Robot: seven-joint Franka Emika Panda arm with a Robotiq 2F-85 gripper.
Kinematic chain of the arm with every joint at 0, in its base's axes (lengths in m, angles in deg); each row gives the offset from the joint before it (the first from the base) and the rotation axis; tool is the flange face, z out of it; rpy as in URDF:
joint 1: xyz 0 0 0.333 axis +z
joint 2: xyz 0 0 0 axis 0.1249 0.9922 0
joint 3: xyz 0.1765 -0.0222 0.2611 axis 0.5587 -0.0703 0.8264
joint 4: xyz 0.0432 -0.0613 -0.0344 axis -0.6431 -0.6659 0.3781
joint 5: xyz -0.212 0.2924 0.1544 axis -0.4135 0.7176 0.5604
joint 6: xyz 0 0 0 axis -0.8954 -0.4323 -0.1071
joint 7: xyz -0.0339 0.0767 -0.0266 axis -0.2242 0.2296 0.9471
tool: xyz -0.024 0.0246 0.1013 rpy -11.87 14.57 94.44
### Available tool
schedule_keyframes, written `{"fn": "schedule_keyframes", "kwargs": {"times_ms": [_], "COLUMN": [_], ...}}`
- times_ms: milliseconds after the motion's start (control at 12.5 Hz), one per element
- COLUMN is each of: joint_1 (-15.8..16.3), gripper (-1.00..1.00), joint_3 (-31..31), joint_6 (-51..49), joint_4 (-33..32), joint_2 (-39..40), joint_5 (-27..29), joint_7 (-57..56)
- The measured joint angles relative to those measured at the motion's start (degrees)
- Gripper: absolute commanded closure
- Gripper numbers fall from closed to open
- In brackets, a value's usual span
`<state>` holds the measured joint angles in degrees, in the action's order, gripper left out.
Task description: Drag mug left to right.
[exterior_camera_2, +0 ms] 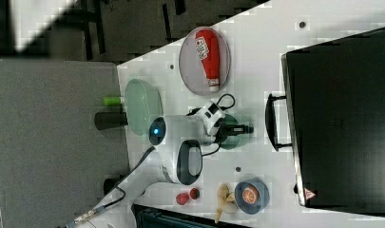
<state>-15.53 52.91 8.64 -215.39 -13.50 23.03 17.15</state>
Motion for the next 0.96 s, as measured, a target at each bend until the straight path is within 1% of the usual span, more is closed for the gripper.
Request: {"fn": "schedule_keyframes", "kwargs": {"times_ms": [80, 160, 240, 480, 560, 720, 800, 880, 960], "joint_1": [-0.2, -0.3, -0.3, -0.6, -0.9, -1.4, -1.6, -1.8, -1.3], "gripper": [0.65, 0.59, 0.40, -0.29, -0.51, -0.97, -1.00, -1.00, -1.00], "joint_3": [-1.0, -1.8, -2.5, -3.3, -2.8, -0.5, 1.3, 3.4, 5.2], "joint_6": [-0.2, -0.1, -0.1, -0.3, -1.8, -8.2, -12.4, -16.3, -21.3], "joint_4": [0.3, 0.8, 0.8, 1.5, 1.9, 2.8, 3.0, 3.8, 5.5], "joint_2": [0.1, 0.2, 0.2, -0.5, -1.3, -4.4, -7.3, -10.5, -14.0], "joint_5": [0.3, 0.3, 0.1, 0.3, 0.7, 3.2, 6.5, 8.6, 9.9], "joint_7": [-1.8, -3.1, -4.4, -5.0, -5.0, -3.6, -1.6, 1.7, 6.2]}}
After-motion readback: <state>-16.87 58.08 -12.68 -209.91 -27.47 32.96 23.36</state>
